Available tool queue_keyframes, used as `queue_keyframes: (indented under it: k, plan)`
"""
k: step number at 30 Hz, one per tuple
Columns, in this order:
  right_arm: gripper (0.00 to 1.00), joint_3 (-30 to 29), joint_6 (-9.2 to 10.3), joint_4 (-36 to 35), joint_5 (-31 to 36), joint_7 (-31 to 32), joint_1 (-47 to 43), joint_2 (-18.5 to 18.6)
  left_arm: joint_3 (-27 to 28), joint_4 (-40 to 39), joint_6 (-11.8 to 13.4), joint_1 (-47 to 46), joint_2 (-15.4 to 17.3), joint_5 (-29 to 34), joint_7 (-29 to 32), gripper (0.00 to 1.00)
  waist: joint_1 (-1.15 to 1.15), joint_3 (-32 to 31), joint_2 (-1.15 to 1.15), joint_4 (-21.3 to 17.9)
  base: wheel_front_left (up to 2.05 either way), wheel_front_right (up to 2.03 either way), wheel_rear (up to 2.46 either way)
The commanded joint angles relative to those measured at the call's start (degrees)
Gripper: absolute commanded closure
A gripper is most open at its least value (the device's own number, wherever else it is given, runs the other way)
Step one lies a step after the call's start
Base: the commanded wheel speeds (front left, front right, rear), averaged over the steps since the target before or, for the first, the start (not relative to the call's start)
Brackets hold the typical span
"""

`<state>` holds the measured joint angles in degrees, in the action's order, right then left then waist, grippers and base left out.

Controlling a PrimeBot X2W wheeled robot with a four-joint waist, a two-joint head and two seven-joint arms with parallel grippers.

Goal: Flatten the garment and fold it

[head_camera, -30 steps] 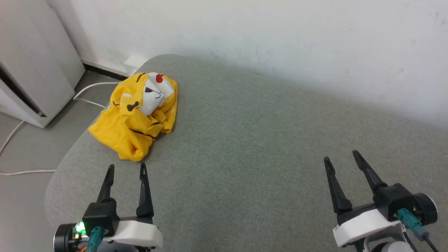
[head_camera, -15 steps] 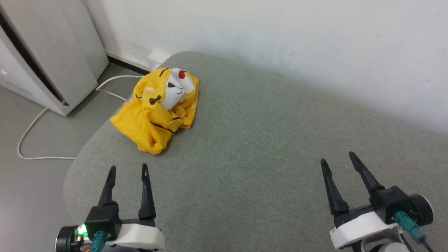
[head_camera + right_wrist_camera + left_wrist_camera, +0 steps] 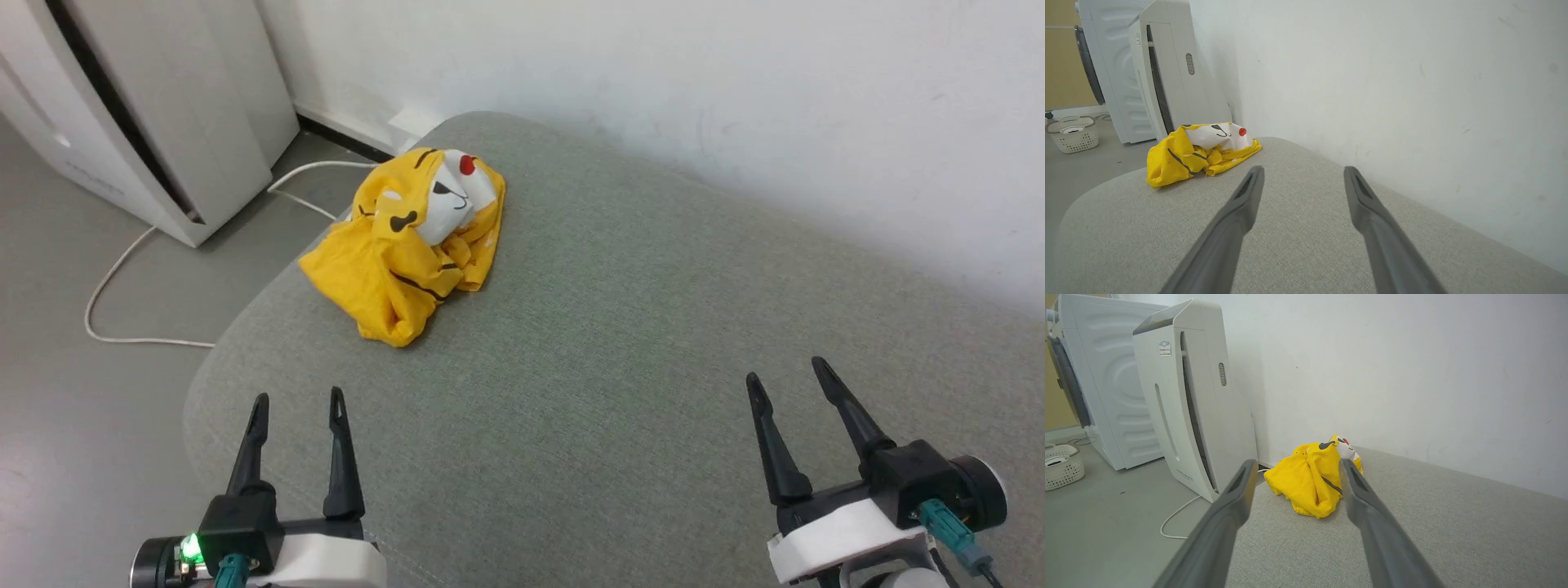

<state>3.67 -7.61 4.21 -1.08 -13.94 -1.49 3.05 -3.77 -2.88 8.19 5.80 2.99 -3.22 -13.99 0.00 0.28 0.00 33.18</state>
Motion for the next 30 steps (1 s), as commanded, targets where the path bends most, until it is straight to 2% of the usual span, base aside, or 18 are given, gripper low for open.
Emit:
queue_keyframes:
  k: [1, 17, 22, 25, 30]
  plan:
    - [0.0, 0.05, 0.12, 0.1, 0.01, -0.63, -0.2, -0.17, -0.19, -0.34, 0.56, 0.52, -0.11, -0.29, -0.57, 0.0, 0.0, 0.06, 0.0, 0.56, 0.0, 0.0, 0.0]
    - [0.0, 0.1, 0.12, 0.2, -0.23, -1.06, -0.21, -0.17, -0.54, 0.64, 0.54, 0.25, -0.12, -1.07, -1.01, 0.0, 0.0, 0.06, 0.0, 1.69, 0.0, 0.0, 0.0]
    - [0.0, 0.8, 0.12, -0.51, 1.24, -1.06, 0.87, -0.17, -1.24, 4.58, -2.83, -1.55, 0.91, -2.47, -0.4, 0.0, 0.0, 2.68, 0.0, 0.2, 0.0, 0.0, 0.0]
    - [0.0, 1.22, 0.12, -1.53, 2.73, -1.06, 1.56, -0.17, -1.65, 8.47, -5.87, -6.04, 3.0, -3.65, 4.27, 0.0, 0.0, 5.18, 0.0, -1.12, 0.0, 0.0, 0.0]
    - [0.0, 3.33, 0.12, -3.84, 4.33, -1.06, 2.76, 1.05, -0.48, 13.43, -9.46, -15.95, 6.48, -6.14, 11.87, 0.0, 0.0, 10.27, 0.0, -4.34, 0.0, 0.0, 0.0]
